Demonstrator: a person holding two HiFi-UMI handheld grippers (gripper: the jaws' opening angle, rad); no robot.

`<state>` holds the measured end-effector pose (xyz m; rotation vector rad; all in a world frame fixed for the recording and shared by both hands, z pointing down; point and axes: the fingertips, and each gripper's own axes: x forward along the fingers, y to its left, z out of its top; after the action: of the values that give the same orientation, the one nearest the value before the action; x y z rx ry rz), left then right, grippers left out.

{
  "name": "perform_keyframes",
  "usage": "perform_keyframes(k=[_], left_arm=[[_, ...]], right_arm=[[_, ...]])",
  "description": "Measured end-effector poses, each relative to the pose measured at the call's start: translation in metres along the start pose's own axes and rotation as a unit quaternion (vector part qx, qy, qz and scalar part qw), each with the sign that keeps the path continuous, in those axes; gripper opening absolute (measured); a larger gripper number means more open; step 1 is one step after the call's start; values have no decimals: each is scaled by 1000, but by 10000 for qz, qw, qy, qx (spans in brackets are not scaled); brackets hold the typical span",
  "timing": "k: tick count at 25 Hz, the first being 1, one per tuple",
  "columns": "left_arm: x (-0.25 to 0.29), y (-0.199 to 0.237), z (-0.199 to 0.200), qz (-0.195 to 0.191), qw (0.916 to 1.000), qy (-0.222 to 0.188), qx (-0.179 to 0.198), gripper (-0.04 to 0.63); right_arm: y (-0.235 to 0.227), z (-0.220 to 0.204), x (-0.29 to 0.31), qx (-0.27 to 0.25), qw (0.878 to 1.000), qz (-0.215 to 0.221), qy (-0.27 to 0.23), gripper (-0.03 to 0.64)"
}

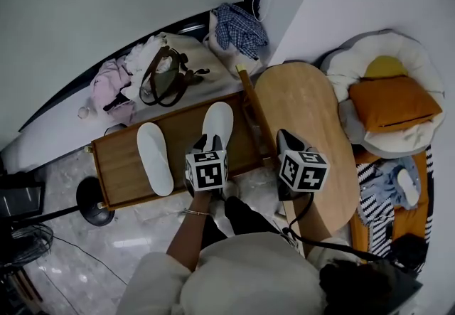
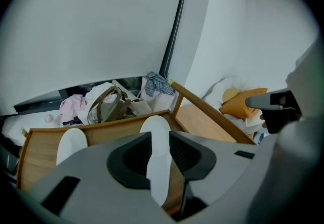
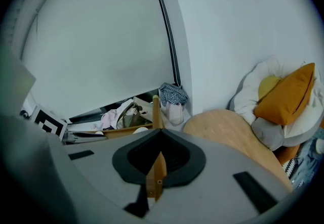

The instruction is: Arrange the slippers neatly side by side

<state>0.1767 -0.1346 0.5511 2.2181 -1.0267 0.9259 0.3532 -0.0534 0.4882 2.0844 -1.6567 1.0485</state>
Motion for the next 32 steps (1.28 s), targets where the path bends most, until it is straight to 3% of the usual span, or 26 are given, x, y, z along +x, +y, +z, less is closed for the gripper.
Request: perform_keyframes(k=[21, 32], left_arm=[[56, -17, -40, 17, 9963, 841, 168, 121], [72, -18, -51, 197, 9938, 1056, 283, 121]], right_arm=[[-52, -28, 46, -2, 9980, 60, 636, 34], [-63, -45, 51, 118, 9967, 126, 790, 34]])
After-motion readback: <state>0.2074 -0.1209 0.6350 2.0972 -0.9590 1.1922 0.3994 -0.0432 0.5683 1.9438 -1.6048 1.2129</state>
